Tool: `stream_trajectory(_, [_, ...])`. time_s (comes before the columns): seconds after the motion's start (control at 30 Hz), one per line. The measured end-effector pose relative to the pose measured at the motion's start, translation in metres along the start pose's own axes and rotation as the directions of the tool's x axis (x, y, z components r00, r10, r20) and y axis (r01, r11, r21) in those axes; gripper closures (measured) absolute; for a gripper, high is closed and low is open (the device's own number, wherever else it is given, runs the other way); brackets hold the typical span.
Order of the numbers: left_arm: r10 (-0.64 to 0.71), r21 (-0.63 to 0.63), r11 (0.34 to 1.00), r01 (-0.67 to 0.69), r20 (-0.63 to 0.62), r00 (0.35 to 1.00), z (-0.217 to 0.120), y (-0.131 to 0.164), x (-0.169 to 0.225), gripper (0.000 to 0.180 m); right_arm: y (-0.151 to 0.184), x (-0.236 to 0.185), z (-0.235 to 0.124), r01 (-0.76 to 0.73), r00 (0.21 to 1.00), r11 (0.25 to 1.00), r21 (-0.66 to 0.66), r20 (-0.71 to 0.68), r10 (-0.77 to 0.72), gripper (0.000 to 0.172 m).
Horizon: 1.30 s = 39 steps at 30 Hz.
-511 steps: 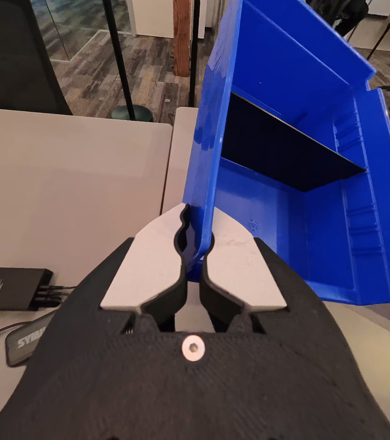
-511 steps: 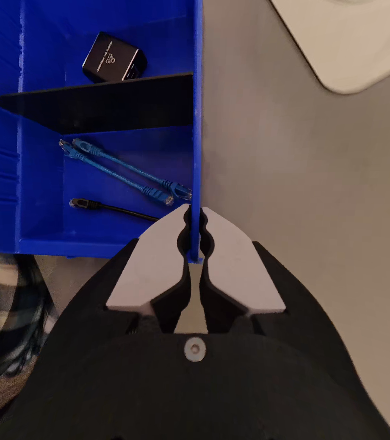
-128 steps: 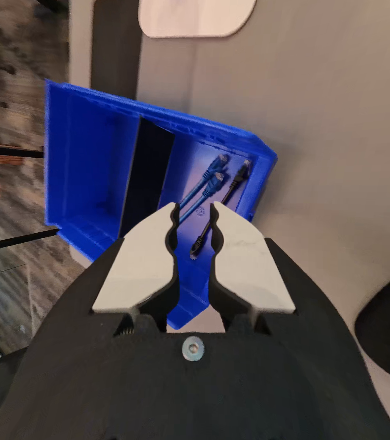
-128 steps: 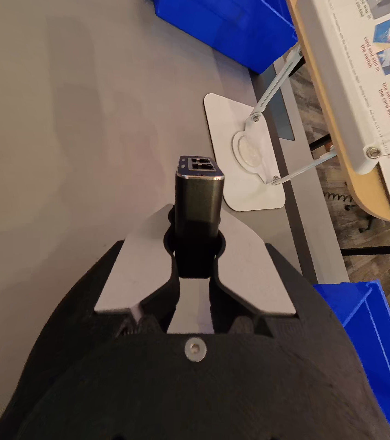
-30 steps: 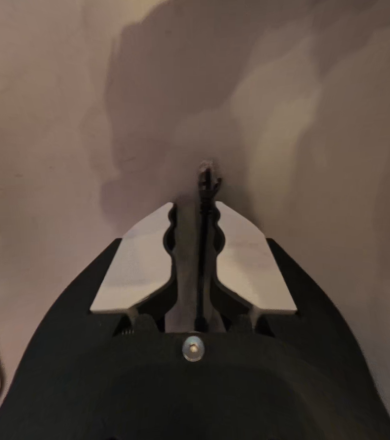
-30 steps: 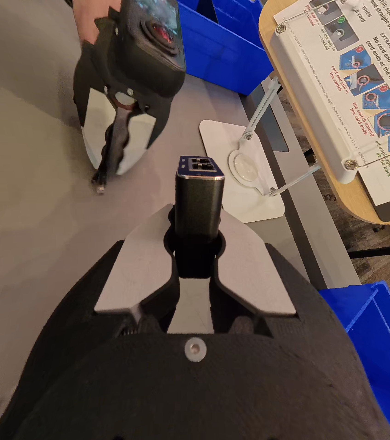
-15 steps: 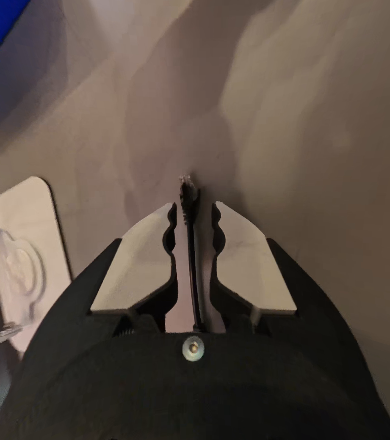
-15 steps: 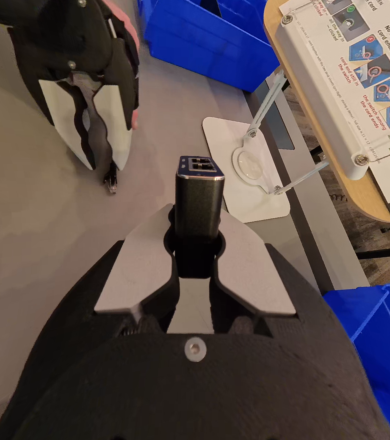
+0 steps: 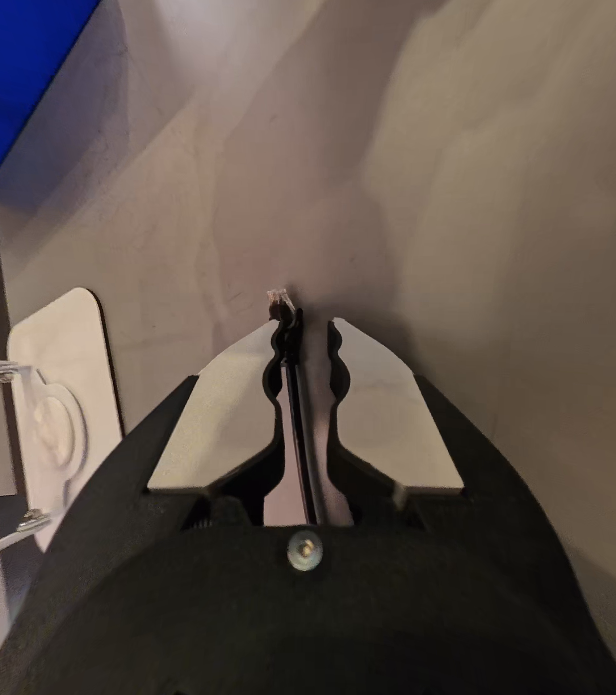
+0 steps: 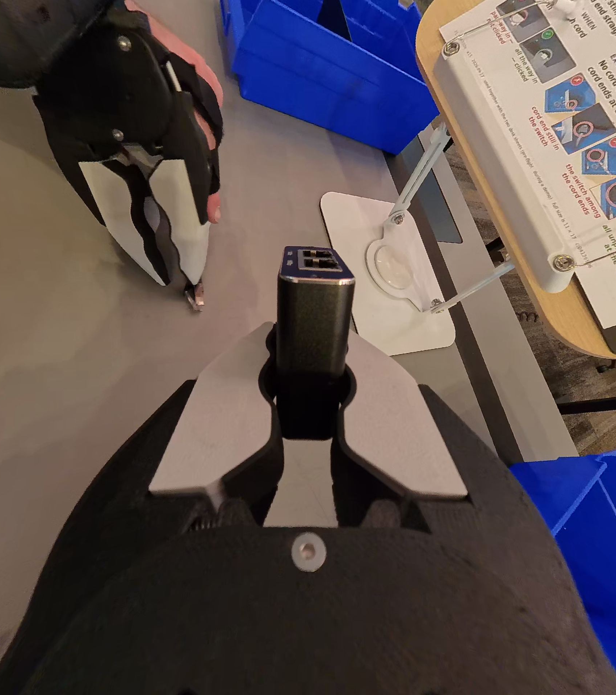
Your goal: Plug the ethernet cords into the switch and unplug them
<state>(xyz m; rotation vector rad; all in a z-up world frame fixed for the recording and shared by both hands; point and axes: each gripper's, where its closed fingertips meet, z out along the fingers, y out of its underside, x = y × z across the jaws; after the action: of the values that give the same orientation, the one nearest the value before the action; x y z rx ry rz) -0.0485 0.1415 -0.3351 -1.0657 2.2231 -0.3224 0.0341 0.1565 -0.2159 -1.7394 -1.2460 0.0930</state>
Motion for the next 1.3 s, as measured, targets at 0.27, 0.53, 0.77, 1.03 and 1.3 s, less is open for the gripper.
stream_trajectory(0.27, [-0.114,0.027,0.993,0.116,-0.054,0.992,0.002,0.005,-0.008,0.150,-0.001,0.001,-0.002,0.000,1.000,1.000,0.002,0.000,0.000,0.145])
stream_trajectory(0.53, [-0.177,0.011,0.984,0.179,-0.088,0.980,0.006,0.011,-0.017,0.152,-0.002,0.000,-0.003,0.002,1.000,1.000,0.005,0.001,-0.002,0.145])
stream_trajectory(0.77, [-0.084,-0.036,0.996,0.083,-0.030,0.996,0.001,0.012,-0.017,0.149,-0.003,0.001,-0.006,0.005,1.000,1.000,0.010,-0.006,-0.005,0.145])
stream_trajectory(1.03, [-0.054,-0.057,0.997,0.051,-0.042,0.998,0.002,0.013,-0.014,0.154,-0.002,0.001,-0.005,0.004,1.000,1.000,0.009,-0.003,-0.004,0.145])
stream_trajectory(1.3, [-0.020,-0.051,0.999,0.018,-0.039,0.999,0.001,0.014,-0.009,0.157,-0.002,0.003,-0.007,0.001,1.000,1.000,0.014,-0.005,0.000,0.145])
